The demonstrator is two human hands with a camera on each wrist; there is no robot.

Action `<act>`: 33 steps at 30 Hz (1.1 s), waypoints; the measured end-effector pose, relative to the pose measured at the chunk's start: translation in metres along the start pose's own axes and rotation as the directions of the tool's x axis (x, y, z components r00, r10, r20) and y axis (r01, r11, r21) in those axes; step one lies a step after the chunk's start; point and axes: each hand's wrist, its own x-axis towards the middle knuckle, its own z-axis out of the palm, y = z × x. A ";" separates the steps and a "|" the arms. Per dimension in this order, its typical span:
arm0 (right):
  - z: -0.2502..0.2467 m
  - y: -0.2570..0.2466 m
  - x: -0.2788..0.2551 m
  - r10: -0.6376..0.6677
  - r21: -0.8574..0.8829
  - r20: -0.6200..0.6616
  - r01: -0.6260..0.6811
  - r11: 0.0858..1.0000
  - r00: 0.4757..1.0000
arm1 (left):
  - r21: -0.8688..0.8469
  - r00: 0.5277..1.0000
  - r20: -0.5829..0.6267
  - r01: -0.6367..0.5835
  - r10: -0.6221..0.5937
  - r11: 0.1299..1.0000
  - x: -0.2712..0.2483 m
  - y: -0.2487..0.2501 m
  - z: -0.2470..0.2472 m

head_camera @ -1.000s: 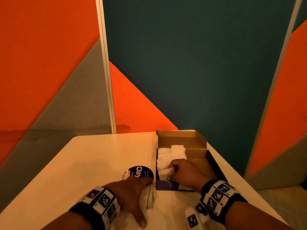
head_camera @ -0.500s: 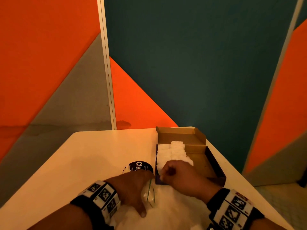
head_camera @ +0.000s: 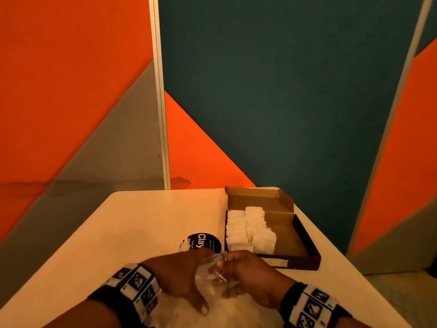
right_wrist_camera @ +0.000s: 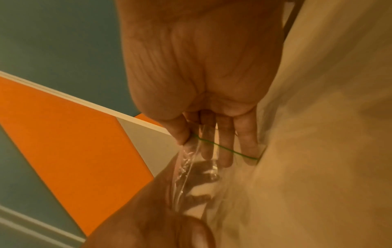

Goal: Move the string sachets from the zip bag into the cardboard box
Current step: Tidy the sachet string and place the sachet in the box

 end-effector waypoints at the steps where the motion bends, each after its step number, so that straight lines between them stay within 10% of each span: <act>1: -0.001 0.000 -0.002 -0.001 0.032 0.003 0.001 0.999 1.000 | 0.013 1.000 0.019 0.010 -0.010 1.000 -0.004 -0.004 -0.002; 10: -0.014 0.007 -0.008 0.049 0.254 -0.046 -0.035 0.966 0.998 | 0.273 0.975 -0.096 0.221 -0.202 0.936 -0.042 -0.021 -0.033; 21: -0.027 0.010 -0.015 0.054 0.432 0.004 -0.051 0.900 0.999 | -0.226 0.870 -0.486 -0.030 -0.086 0.974 -0.057 -0.008 -0.054; 27: -0.018 -0.004 -0.035 -0.207 -0.101 0.051 0.211 0.972 0.977 | -0.498 0.805 -0.578 -0.217 -0.134 0.840 -0.054 -0.005 -0.050; 33: -0.008 -0.011 -0.039 -0.349 -0.705 0.264 0.427 0.566 0.899 | -0.619 0.817 -0.554 -0.278 -0.158 0.734 -0.051 -0.010 -0.040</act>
